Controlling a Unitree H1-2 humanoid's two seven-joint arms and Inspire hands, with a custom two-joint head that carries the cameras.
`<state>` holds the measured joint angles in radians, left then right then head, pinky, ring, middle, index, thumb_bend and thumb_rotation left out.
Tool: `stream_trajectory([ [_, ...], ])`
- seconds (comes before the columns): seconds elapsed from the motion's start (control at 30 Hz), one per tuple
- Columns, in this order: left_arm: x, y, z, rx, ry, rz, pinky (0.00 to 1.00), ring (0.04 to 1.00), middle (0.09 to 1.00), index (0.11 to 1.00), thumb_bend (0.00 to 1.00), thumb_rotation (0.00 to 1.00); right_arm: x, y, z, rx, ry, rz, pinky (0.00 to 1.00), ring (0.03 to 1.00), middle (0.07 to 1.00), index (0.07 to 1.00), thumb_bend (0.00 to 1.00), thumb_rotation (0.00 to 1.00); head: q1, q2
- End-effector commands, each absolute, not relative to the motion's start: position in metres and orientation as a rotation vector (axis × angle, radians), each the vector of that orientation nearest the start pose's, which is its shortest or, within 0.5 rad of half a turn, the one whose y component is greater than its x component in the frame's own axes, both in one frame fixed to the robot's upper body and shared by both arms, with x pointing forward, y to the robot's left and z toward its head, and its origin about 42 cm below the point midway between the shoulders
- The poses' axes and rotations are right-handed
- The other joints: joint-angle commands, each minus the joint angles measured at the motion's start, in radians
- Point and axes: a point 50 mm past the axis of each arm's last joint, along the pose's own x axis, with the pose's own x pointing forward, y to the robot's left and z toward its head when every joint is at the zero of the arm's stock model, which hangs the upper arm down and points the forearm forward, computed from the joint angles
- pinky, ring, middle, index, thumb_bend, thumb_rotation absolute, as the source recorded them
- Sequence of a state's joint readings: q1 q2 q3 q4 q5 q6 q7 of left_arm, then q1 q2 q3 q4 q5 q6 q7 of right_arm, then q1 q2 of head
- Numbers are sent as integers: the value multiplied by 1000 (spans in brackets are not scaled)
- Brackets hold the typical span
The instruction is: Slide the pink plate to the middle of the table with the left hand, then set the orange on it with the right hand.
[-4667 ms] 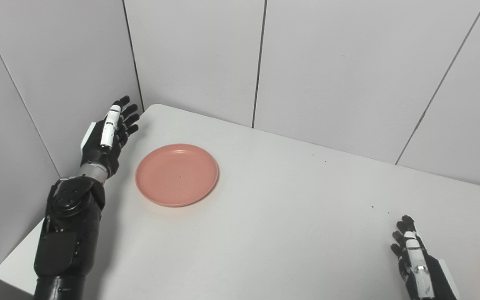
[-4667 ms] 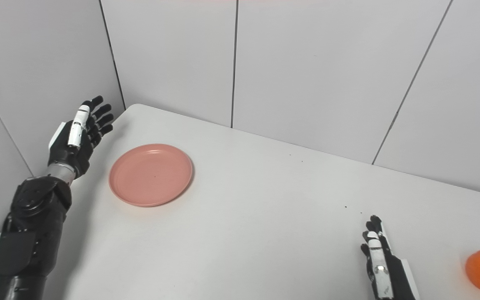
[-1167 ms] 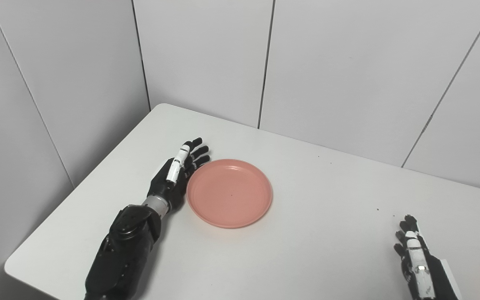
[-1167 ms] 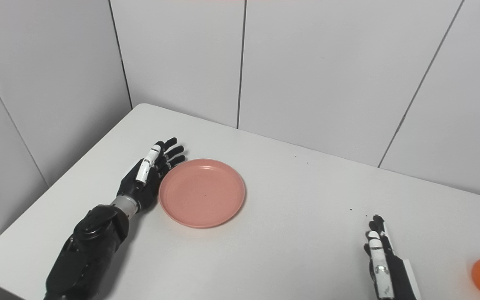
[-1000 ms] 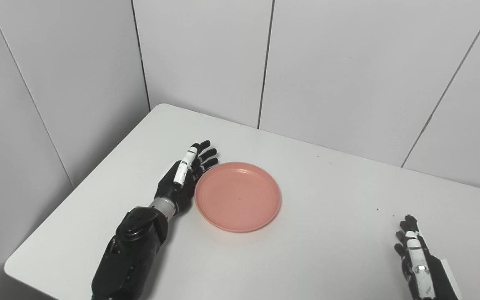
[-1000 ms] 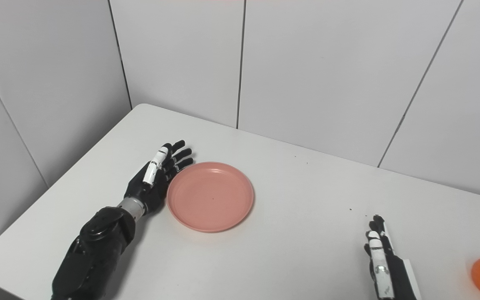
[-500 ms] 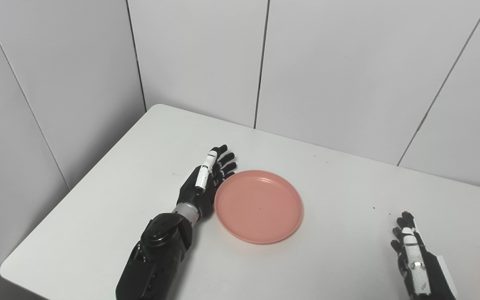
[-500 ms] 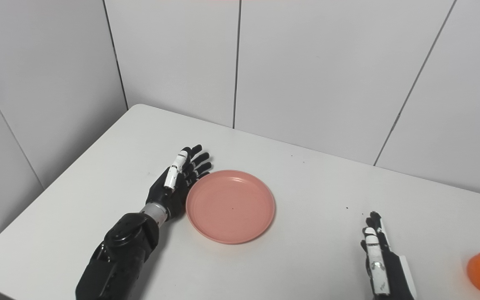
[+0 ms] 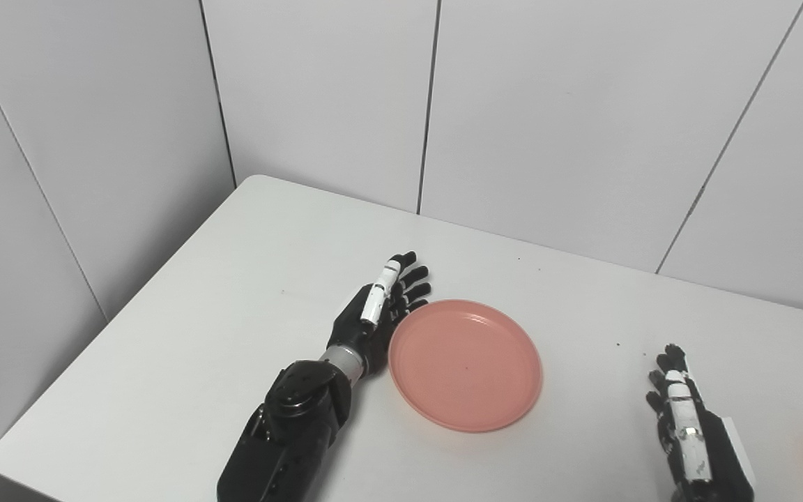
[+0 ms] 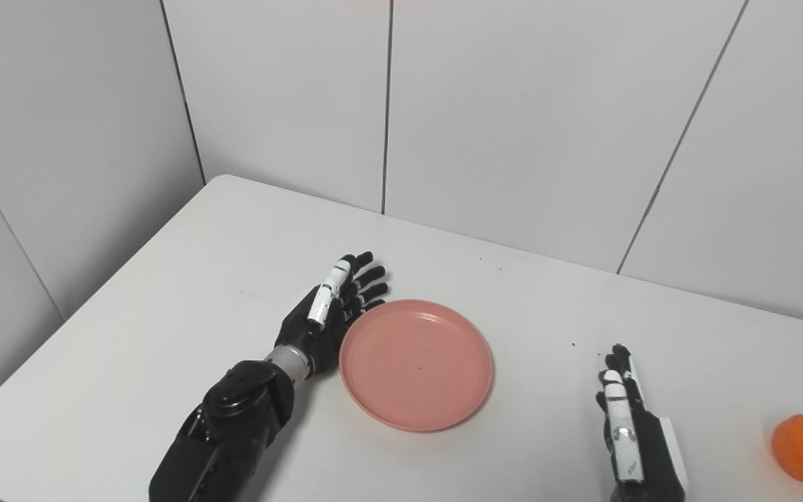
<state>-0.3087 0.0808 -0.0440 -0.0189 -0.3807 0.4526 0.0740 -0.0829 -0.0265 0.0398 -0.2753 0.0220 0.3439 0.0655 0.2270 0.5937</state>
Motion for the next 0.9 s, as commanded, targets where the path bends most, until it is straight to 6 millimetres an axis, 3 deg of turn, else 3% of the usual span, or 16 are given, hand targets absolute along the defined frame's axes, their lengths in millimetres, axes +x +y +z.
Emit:
stream_trajectory([
  [0.0,379,170,177,-232,155,-202,905,918,929,933,358,1000,305,-192,190,-15,-74,140,1000,991,1000,1000,131,1000,-10,7],
  [0.27,375,138,174,-205,166,-256,889,910,920,922,378,1000,307,-190,190,-18,-68,135,998,984,998,1000,145,1000,-39,30],
  [0.47,371,125,171,-226,171,-260,890,912,922,919,365,1000,307,-189,192,-33,-73,136,1000,980,993,1000,158,1000,-82,47],
  [0.87,366,139,170,-274,155,-253,895,926,939,942,367,1000,307,-180,195,-66,-61,120,970,963,980,983,194,1000,-212,74],
])
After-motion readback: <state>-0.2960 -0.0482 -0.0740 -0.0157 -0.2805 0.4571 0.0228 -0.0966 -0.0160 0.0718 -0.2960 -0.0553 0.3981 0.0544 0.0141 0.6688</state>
